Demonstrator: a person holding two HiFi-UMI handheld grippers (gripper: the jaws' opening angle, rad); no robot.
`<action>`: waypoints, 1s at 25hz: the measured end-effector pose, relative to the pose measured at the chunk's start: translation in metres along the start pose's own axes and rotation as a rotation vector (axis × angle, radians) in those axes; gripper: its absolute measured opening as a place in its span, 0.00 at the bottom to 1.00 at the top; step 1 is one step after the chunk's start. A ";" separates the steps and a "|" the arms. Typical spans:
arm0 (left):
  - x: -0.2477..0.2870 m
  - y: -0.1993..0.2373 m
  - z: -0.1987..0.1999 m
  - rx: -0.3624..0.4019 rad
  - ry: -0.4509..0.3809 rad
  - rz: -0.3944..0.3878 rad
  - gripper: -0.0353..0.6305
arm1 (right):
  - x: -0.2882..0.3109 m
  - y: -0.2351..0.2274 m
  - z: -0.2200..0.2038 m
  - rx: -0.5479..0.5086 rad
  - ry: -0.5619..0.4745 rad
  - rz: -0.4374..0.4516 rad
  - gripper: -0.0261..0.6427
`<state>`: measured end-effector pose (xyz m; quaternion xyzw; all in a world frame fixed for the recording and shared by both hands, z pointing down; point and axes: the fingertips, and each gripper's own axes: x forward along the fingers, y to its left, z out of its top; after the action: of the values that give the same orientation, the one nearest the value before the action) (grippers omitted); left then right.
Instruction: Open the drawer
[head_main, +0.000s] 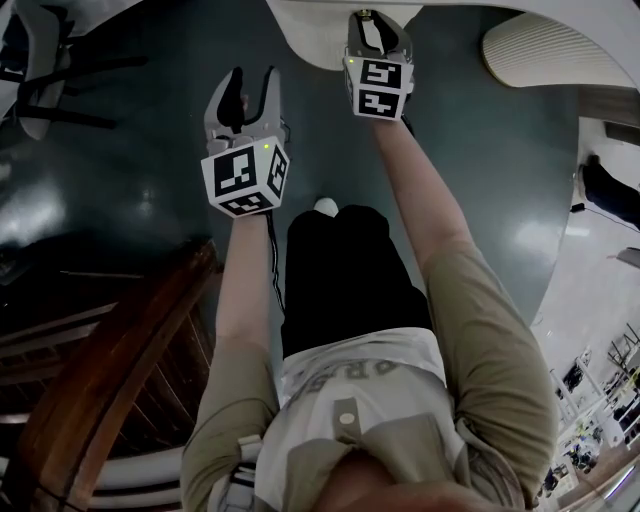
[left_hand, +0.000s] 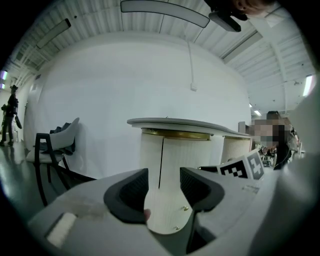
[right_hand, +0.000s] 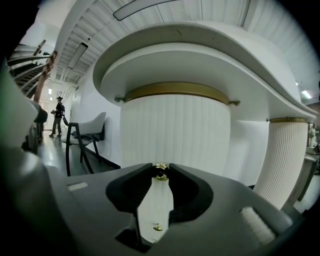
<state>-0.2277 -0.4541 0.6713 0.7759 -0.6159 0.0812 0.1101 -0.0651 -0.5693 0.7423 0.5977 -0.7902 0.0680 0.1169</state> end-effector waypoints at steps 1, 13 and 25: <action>0.000 -0.001 0.000 0.002 0.002 -0.002 0.37 | 0.000 -0.001 -0.001 -0.003 0.001 0.003 0.20; -0.005 -0.015 0.003 0.001 -0.002 -0.036 0.37 | -0.014 0.002 -0.004 0.008 0.035 0.023 0.20; -0.027 -0.036 0.028 -0.005 -0.025 -0.060 0.37 | -0.050 0.007 -0.016 0.010 0.065 0.045 0.20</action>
<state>-0.1989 -0.4282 0.6348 0.7948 -0.5937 0.0665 0.1066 -0.0575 -0.5167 0.7446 0.5778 -0.7989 0.0938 0.1381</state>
